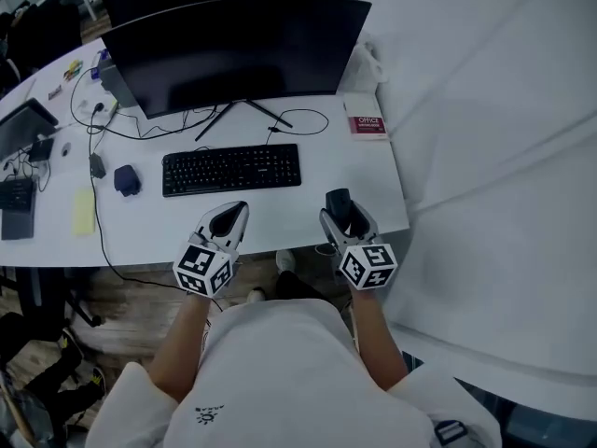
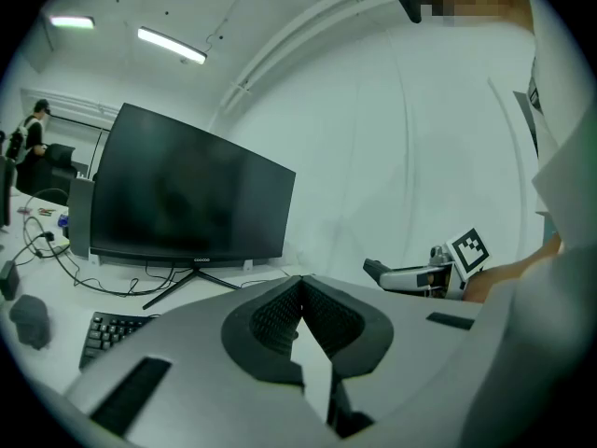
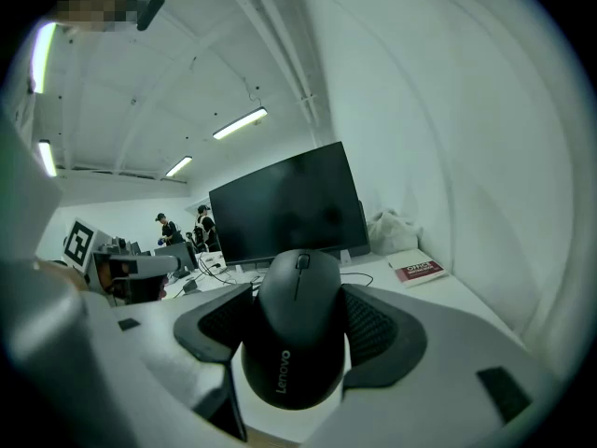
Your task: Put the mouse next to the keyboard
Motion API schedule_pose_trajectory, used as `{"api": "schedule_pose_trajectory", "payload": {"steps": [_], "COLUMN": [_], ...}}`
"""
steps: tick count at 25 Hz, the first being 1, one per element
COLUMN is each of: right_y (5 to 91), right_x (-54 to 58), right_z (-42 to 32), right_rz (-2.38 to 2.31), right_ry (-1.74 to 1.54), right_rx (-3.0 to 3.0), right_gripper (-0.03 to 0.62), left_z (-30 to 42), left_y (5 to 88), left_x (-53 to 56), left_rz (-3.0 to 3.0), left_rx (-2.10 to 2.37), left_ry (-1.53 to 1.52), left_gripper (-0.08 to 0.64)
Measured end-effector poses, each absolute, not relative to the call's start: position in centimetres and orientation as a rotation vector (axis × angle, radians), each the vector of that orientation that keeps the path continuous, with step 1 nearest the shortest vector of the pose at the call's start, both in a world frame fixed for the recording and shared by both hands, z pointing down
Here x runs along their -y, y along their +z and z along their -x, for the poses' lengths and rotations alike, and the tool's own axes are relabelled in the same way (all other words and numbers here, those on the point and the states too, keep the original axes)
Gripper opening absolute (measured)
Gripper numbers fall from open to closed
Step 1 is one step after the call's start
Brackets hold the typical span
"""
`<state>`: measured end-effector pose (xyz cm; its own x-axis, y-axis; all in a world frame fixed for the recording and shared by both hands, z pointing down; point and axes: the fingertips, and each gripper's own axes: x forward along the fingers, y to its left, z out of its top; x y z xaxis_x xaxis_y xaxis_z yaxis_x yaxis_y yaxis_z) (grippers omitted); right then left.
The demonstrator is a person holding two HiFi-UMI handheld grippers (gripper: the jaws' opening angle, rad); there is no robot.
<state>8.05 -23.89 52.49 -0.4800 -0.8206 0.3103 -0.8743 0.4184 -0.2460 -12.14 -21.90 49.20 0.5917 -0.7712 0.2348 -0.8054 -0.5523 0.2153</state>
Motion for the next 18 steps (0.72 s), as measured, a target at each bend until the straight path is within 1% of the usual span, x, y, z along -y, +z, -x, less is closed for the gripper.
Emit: {"api": "schedule_pose_trajectory", "payload": {"steps": [9, 18], "right_y": [58.9, 63.8], "right_x": [30.7, 35.5], "right_z": [-11.0, -11.2], "right_rz": [-1.44, -1.331], "right_ry": [0.654, 0.709], "right_rx": [2.41, 2.325], "right_gripper": [0.307, 0.307], "left_z": [8.3, 5.3], "left_y": [52.4, 56.0], "left_x": [26.5, 30.2], "left_rz": [-2.434, -2.345], "left_rx": [1.326, 1.332], "left_ry": [0.194, 0.228], "left_gripper": [0.006, 0.006]}}
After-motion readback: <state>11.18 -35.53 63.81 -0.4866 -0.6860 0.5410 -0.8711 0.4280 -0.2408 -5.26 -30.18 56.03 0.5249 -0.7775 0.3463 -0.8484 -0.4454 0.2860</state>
